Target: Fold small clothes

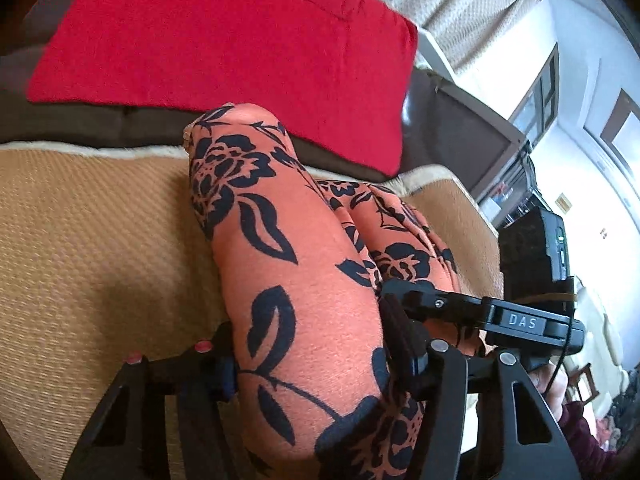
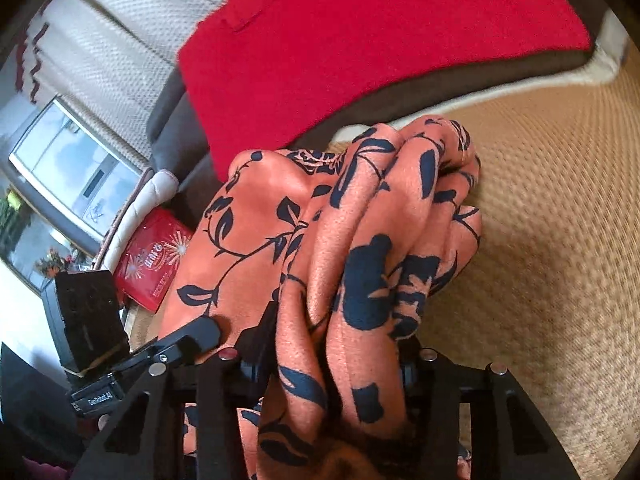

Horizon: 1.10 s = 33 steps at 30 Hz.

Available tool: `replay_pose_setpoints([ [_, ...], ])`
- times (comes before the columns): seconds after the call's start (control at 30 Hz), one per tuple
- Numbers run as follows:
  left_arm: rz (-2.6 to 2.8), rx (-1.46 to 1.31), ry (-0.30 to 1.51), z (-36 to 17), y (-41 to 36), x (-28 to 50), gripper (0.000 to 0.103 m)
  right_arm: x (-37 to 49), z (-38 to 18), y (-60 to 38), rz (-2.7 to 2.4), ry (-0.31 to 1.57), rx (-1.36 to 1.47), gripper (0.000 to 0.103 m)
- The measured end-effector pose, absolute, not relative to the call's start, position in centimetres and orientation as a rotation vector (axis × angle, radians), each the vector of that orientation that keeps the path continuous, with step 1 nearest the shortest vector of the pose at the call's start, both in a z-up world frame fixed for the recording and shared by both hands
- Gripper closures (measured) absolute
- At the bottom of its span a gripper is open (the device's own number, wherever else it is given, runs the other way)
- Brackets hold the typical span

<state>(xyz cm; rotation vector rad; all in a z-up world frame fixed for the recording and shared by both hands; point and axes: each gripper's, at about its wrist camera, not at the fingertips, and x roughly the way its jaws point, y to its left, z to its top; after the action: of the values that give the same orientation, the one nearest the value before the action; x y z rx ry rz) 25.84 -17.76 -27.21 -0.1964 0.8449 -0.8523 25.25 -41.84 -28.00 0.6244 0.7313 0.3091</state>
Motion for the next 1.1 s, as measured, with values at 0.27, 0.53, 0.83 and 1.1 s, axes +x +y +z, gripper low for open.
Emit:
replay_pose_setpoints([
  [0.27, -0.769, -0.197, 0.773, -25.7, -14.8, 26.7, 0.042, 27.2, -25.8, -38.6, 0.352, 0.643, 0.628, 0.056],
  [0.53, -0.679, -0.175, 0.831, -26.8, -13.1, 28.3, 0.042, 28.9, -26.1, -36.3, 0.344, 0.676, 0.603, 0.057],
  [0.83, -0.545, -0.114, 0.962, -30.1, -12.0, 29.7, 0.037, 31.3, -28.4, -34.5, 0.239, 0.794, 0.540, 0.058],
  [1.1, -0.468, 0.014, 0.911, -29.1, -13.5, 29.3, 0.029, 30.4, -25.1, -33.9, 0.107, 0.703, 0.436, 0.050],
])
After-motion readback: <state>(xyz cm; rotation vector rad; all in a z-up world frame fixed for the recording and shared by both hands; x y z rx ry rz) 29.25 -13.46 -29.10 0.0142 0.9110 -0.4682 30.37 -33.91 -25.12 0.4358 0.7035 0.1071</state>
